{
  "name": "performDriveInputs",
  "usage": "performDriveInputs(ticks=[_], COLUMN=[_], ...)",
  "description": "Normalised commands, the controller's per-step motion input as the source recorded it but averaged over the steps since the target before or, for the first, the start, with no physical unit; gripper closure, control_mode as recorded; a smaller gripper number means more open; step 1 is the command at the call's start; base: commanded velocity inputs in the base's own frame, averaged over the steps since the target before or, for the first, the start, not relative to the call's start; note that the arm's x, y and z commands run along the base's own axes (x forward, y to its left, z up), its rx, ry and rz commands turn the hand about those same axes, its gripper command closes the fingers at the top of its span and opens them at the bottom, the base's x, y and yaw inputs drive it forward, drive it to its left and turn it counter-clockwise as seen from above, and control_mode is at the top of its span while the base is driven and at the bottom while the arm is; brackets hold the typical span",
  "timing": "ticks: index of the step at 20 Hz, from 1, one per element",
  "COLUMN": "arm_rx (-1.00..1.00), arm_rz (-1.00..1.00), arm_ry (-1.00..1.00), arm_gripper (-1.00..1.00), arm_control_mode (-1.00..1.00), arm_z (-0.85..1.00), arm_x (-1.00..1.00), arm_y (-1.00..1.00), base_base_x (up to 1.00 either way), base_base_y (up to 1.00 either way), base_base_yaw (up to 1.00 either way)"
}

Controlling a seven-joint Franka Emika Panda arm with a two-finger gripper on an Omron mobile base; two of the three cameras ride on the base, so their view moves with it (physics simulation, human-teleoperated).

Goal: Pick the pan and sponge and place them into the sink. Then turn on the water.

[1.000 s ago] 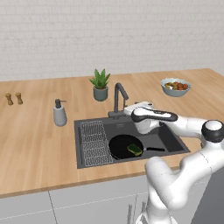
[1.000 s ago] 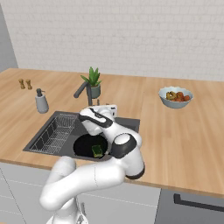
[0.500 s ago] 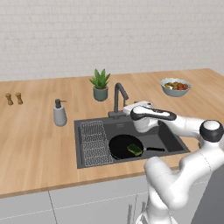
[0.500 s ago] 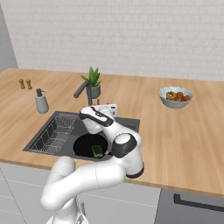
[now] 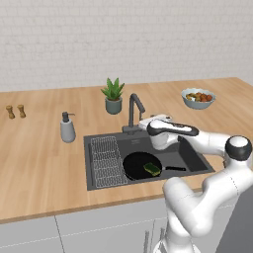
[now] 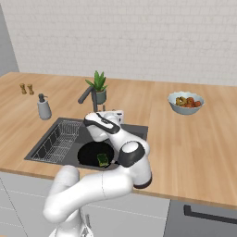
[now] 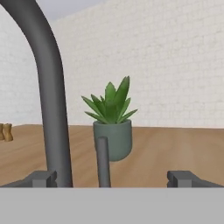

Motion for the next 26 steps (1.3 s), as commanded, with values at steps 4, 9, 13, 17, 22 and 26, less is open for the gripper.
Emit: performDriveInputs(ticks=[4,9,13,17,22,26], arm_rx=[0.0,0.0,0.0,0.0,0.0,0.0], arm_rz=[0.0,0.0,0.0,0.0,-0.01,-0.05], arm_ry=[0.0,0.0,0.0,0.0,0.0,0.0], arm_gripper=[-1.0,-1.0,-1.0,-1.0,-1.0,-1.0], arm_control_mode=[-1.0,-1.0,-1.0,-1.0,-1.0,-1.0], arm_z=[-0.04,-0.09,-0.09,-0.14,-0.16,-0.03], arm_x=[0.04,0.27,0.38,0.27,0.16,0.01], arm_y=[0.14,0.02,0.01,0.0,-0.03,-0.31], base_base_x=[0.0,0.0,0.0,0.0,0.0,0.0], base_base_y=[0.0,0.0,0.0,0.0,0.0,0.0], base_base_yaw=[0.0,0.0,0.0,0.0,0.0,0.0])
